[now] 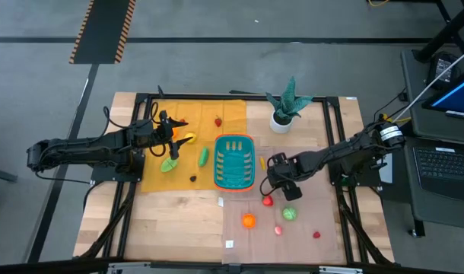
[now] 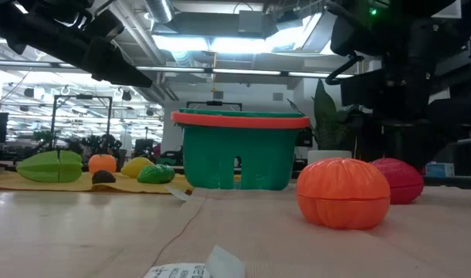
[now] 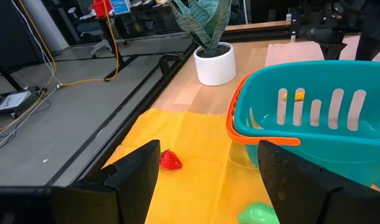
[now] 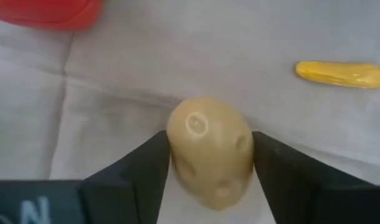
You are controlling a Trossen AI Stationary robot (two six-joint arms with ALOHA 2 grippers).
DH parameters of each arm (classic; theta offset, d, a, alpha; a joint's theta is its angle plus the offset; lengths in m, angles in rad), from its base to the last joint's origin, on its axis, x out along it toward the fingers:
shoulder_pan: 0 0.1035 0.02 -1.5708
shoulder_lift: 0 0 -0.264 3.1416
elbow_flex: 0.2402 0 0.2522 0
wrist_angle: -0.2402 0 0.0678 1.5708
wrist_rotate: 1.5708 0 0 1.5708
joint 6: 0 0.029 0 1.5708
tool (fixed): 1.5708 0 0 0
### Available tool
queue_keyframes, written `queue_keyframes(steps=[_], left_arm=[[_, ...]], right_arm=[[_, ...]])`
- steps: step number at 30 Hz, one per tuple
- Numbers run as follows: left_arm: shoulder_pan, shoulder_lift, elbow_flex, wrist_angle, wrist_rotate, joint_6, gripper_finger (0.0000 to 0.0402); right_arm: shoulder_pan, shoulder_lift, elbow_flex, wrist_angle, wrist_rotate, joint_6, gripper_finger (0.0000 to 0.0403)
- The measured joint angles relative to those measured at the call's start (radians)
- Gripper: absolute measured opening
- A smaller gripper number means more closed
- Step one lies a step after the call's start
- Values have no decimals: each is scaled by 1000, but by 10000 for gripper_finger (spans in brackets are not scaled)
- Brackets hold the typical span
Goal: Pick and placing Produce into tupperware
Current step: Put the potato into the basket
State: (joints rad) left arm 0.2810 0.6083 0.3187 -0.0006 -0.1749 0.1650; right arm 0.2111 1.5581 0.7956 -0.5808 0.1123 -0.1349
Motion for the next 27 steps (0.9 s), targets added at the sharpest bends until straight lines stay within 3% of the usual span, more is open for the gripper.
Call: queue_keyframes(steps=[5,13,18,27], left_arm=[[0,0,0,0,0,0,261],[0,0,0,0,0,0,261],[0,0,0,0,0,0,261],[0,0,0,0,0,0,261]], right_arm=[[0,0,0,2,1,2,190],[0,0,0,24,18,74,205],[0,0,4,17,18,133,187],[-14,-16,134,-173,18,205,187]])
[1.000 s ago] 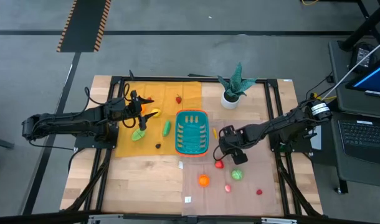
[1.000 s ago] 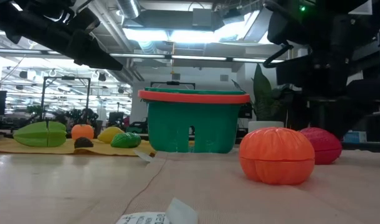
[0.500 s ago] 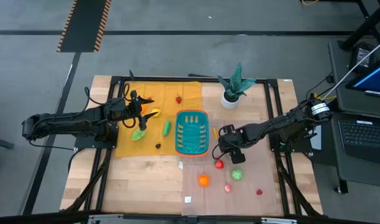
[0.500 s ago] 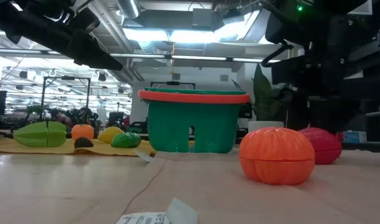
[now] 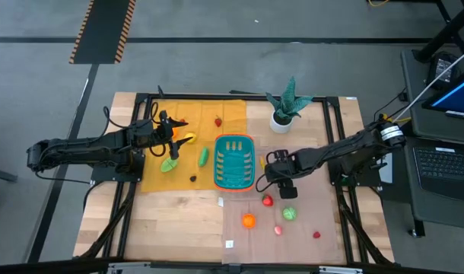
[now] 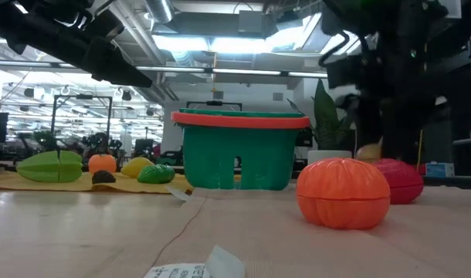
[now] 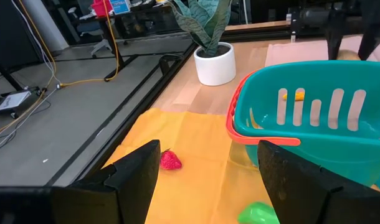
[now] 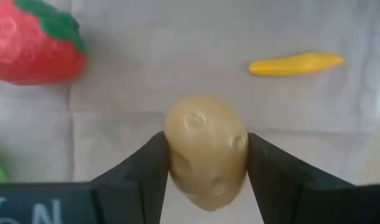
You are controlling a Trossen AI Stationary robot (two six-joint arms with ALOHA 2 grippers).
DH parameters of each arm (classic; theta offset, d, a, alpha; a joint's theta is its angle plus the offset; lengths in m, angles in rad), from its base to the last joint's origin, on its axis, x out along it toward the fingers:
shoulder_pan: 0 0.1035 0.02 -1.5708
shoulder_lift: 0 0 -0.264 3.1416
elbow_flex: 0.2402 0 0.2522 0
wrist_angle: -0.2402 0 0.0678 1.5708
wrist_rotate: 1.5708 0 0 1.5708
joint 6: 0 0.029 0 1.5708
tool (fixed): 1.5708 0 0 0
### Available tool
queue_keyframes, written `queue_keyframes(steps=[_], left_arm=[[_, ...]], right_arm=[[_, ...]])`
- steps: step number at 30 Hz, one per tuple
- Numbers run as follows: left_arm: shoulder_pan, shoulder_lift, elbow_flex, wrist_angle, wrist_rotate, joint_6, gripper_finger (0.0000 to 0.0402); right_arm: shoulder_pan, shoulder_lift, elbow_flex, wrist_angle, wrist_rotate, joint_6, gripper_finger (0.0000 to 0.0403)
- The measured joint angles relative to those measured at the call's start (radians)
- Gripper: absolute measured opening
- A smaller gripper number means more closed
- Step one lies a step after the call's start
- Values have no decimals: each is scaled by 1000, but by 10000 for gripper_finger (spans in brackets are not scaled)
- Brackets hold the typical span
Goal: Pick and placing Produce into tupperware
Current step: Put the potato into the basket
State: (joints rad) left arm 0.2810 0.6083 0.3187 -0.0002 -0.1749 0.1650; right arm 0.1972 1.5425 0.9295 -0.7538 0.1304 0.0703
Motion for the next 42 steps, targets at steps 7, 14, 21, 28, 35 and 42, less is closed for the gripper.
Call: queue_keyframes(steps=[7,14,21,28,35,42], left_arm=[[0,0,0,0,0,0,261],[0,0,0,0,0,-5,261],[0,0,0,0,0,-6,261],[0,0,0,0,0,-42,261],[0,0,0,0,0,-55,261],[0,0,0,0,0,-55,261]], right_arm=[[-47,-132,-12,-57,47,56,187],[-58,-379,-68,-23,164,88,187],[-58,-590,-264,314,187,108,187],[-58,-672,-451,741,199,10,198],[-58,-675,-553,959,179,-3,186],[-57,-675,-600,1066,135,-54,186]])
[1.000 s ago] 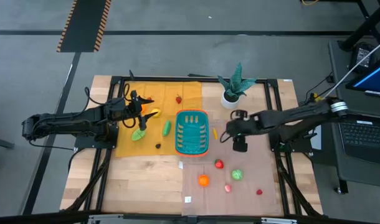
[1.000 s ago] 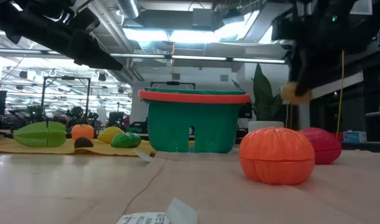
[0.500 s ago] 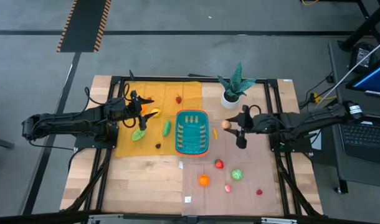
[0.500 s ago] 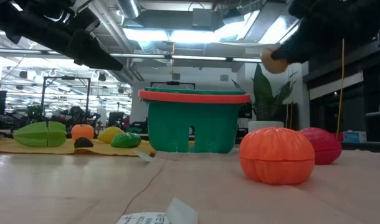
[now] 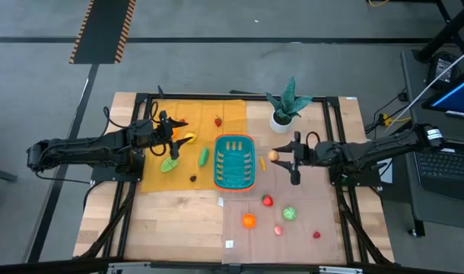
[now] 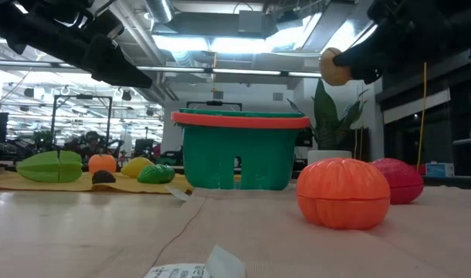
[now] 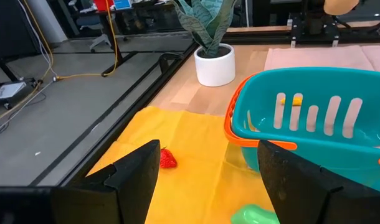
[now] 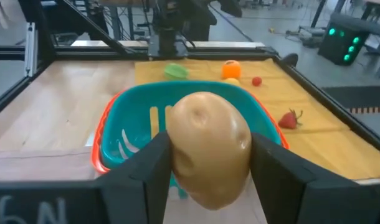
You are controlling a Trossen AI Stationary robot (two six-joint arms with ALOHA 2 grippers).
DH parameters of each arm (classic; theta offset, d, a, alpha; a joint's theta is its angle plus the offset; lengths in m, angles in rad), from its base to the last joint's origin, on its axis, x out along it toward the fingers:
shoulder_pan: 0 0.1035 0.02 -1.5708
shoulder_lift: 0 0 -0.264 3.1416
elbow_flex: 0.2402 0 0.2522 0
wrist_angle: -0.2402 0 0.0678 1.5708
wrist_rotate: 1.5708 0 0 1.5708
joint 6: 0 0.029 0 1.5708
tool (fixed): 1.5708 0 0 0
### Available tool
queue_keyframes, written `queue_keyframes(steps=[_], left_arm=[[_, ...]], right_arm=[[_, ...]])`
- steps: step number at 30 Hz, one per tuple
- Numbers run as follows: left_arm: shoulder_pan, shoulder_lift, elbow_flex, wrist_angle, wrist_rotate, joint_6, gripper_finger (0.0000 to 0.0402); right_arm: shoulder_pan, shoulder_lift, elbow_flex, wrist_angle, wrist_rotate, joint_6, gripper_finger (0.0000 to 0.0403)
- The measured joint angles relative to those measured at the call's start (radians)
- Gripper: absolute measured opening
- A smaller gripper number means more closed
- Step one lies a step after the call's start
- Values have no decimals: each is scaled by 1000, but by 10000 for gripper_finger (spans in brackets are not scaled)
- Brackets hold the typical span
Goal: Pick and placing Produce into tupperware
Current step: Put the potato into the basket
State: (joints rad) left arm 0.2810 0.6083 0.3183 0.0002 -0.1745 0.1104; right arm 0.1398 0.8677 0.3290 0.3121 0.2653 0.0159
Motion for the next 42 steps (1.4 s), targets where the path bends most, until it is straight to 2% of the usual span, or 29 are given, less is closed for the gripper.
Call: queue_keyframes(steps=[8,14,17,24,28,34,42], left_arm=[[0,0,0,0,0,0,261],[0,0,0,0,0,0,261],[0,0,0,0,0,1,261],[0,0,0,0,0,2,261],[0,0,0,0,0,3,261],[0,0,0,-1,0,4,261],[0,0,0,-9,0,5,261]], right_arm=[[0,0,-9,30,5,-20,186],[-1,33,-9,45,179,-4,186],[-19,77,-10,75,183,-5,186],[-90,212,36,154,48,-14,186],[-126,279,95,160,16,-55,186],[-175,397,152,272,-52,-100,186],[-207,539,272,292,-128,-129,186]])
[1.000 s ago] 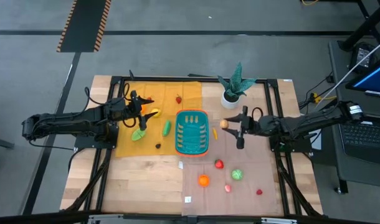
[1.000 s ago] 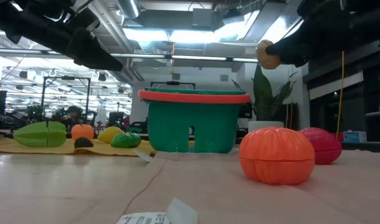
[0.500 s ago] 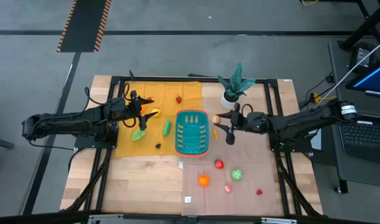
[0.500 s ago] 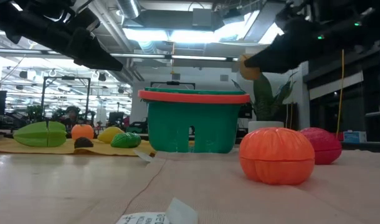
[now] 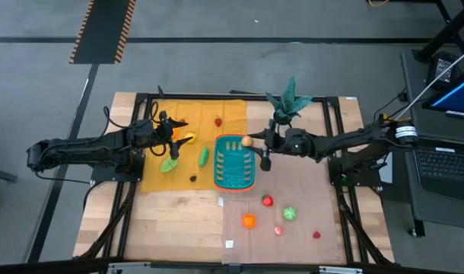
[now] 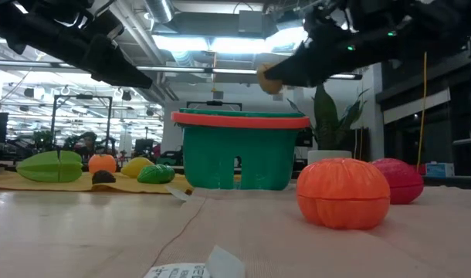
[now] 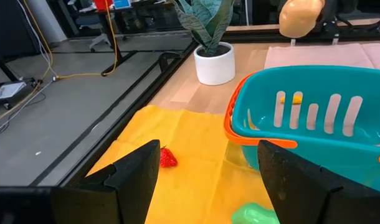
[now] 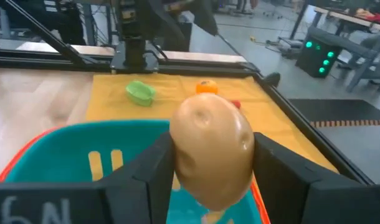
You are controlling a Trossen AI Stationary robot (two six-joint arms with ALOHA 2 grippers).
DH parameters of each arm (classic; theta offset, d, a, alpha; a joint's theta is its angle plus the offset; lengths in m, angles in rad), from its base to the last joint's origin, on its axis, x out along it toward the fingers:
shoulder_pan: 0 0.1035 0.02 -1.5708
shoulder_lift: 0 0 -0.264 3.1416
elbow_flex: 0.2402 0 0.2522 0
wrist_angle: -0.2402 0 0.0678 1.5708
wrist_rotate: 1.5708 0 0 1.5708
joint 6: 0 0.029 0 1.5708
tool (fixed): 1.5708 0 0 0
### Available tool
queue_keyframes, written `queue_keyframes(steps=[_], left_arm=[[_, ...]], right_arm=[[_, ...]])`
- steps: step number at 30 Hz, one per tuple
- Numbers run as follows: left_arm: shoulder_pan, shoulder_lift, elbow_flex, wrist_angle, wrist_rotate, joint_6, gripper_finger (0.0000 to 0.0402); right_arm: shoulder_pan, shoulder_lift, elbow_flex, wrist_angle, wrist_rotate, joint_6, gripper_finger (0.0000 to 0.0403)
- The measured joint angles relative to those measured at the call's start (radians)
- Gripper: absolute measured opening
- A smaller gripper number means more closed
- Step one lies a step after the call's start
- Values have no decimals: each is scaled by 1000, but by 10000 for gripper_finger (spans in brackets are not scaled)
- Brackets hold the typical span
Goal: Pick and placing Produce into tupperware
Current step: Put the potato into the basket
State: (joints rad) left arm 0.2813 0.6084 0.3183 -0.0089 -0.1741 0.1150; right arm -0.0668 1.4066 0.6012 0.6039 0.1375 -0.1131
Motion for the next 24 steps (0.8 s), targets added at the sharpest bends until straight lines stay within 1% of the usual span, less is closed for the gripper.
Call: queue_keyframes(steps=[3,8,10,16,21,24], left_arm=[[0,0,0,-12,0,0,261],[0,0,0,-40,0,12,261],[0,0,0,-50,0,12,261],[0,0,0,-77,0,13,261],[0,0,0,-83,0,13,261],[0,0,0,-83,0,22,261]], right_arm=[[-1,66,65,1,-27,-27,186],[-21,150,156,-42,-119,-50,186],[-34,165,194,-106,-137,-49,186],[-51,170,316,-354,-150,-50,186],[-72,170,418,-577,-219,-51,186],[-88,170,490,-721,-240,-52,186]])
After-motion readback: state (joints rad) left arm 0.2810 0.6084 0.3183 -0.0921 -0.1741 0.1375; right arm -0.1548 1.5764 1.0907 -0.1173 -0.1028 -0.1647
